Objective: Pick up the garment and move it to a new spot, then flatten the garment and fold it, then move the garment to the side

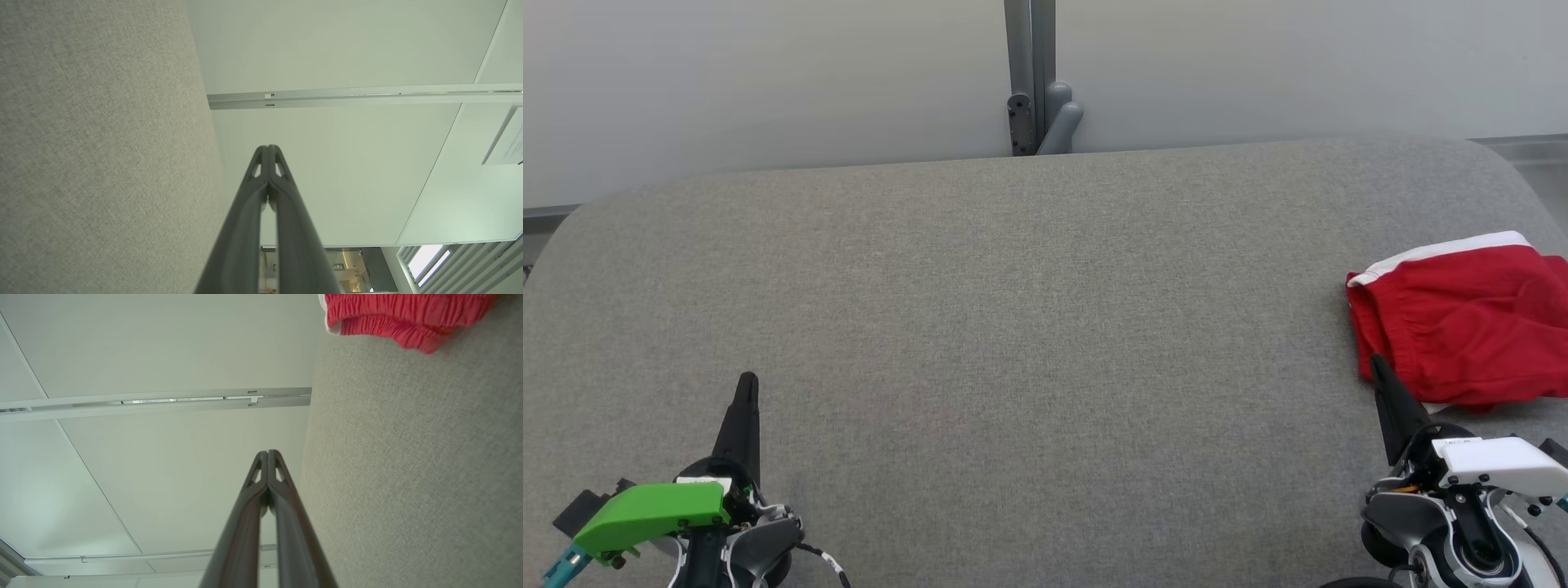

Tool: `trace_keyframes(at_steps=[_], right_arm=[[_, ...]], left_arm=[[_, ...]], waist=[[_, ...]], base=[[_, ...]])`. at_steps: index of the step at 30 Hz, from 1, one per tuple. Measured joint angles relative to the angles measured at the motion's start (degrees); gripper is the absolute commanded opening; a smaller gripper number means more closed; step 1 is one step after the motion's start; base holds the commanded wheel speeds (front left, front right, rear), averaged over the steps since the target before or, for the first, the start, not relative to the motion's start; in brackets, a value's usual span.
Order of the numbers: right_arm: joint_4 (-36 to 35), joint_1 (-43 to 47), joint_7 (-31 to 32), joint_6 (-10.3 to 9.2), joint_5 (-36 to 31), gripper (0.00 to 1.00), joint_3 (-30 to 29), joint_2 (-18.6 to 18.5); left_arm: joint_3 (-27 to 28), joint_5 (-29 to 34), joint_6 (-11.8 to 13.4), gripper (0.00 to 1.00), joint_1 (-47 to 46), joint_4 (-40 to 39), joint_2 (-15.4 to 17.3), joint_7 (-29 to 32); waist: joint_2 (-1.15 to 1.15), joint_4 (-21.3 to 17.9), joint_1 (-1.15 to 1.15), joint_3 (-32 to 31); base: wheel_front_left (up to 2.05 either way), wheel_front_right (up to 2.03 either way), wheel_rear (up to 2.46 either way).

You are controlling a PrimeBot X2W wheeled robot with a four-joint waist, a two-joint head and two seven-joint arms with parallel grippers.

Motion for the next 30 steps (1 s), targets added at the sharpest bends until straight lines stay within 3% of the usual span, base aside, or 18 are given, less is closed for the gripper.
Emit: trace_keyframes(at_steps=[30], right_arm=[[0.0, 0.0, 0.0, 0.00, 0.0, 0.00, 0.0, 0.0]], left_arm=[[0.0, 0.0, 0.0, 0.00, 0.0, 0.0, 0.0, 0.0]], waist=[[0.00, 0.0, 0.00, 0.0]], base=[[0.00, 0.00, 0.00]])
